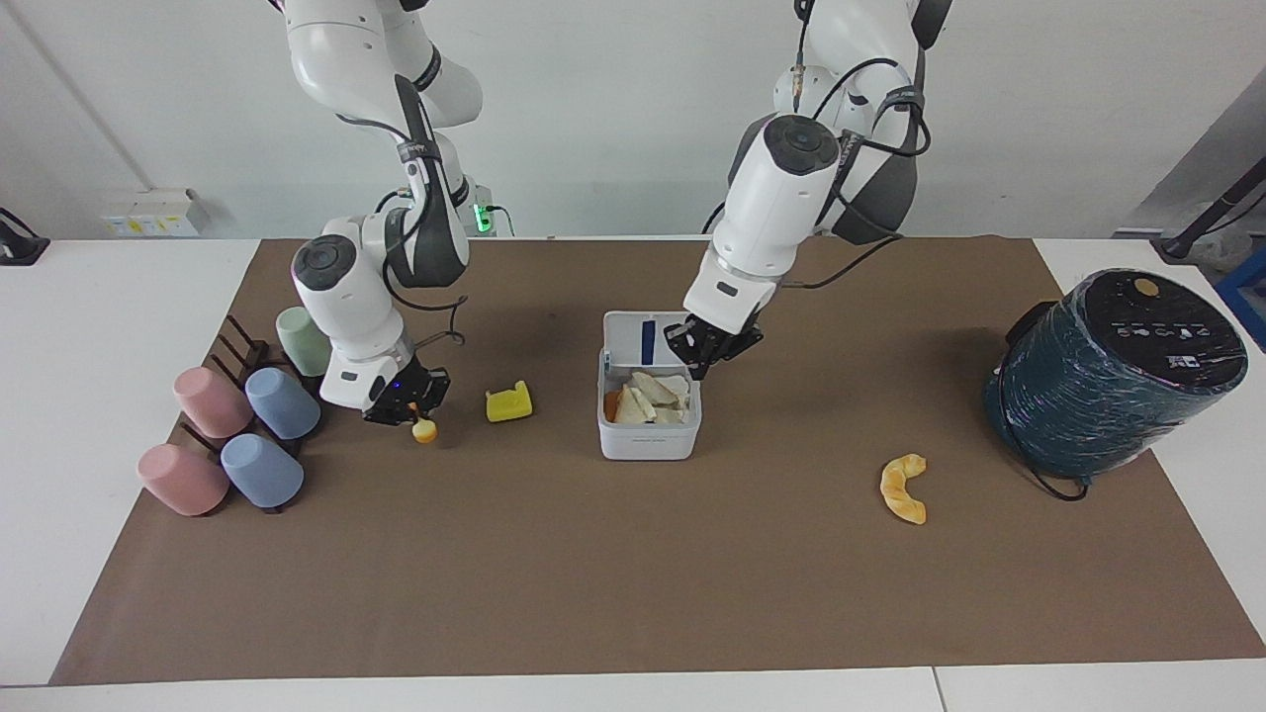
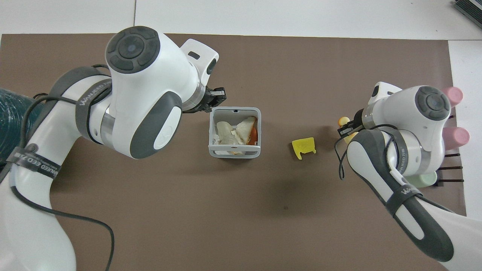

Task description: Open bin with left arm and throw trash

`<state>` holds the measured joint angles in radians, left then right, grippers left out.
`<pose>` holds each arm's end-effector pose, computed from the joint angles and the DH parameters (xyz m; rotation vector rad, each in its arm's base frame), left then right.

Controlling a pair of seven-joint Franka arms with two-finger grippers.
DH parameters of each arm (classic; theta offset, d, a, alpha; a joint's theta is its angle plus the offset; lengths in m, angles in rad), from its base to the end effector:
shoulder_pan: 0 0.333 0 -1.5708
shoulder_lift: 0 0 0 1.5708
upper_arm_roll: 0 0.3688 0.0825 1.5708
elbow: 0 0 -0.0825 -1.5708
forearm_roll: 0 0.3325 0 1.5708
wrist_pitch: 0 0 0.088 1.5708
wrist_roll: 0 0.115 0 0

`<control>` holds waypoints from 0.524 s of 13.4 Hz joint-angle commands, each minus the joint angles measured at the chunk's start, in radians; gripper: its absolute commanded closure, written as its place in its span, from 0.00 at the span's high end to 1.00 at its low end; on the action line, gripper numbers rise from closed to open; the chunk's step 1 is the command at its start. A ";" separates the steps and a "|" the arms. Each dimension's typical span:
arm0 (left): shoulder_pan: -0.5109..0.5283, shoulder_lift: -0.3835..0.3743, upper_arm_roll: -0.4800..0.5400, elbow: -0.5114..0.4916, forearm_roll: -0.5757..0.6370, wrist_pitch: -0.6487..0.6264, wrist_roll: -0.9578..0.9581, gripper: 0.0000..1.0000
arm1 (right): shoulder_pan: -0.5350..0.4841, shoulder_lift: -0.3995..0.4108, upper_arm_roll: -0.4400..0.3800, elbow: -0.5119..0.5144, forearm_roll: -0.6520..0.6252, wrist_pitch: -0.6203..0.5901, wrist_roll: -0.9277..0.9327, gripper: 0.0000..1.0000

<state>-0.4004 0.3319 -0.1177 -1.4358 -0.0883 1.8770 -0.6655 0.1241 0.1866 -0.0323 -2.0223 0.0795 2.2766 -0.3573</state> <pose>0.5588 -0.3119 0.5677 2.9650 0.2644 0.0351 0.5587 0.0548 0.4396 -3.0309 -0.6149 -0.1156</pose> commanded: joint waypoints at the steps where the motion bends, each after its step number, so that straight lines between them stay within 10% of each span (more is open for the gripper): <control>1: 0.041 -0.002 -0.005 0.029 0.051 -0.049 0.023 0.00 | -0.008 -0.039 0.043 0.088 0.020 -0.092 0.157 0.00; 3: 0.113 -0.013 -0.007 0.015 0.062 -0.033 0.165 0.01 | -0.008 -0.038 0.077 0.189 0.020 -0.179 0.256 0.00; 5: 0.193 -0.024 -0.007 -0.018 0.061 0.003 0.298 0.29 | -0.008 -0.029 0.119 0.281 0.023 -0.226 0.358 0.00; 6: 0.222 -0.030 -0.007 -0.043 0.062 0.032 0.334 0.67 | -0.008 -0.021 0.143 0.309 0.023 -0.226 0.406 0.00; 7: 0.241 -0.037 -0.005 -0.072 0.062 0.066 0.357 0.70 | -0.006 -0.018 0.167 0.316 0.023 -0.212 0.435 0.00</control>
<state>-0.1898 0.3288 -0.1140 -1.4346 -0.0381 1.8835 -0.3541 0.1263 0.1367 0.0983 -1.7586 0.0805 2.0764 0.0249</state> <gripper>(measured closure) 0.634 0.903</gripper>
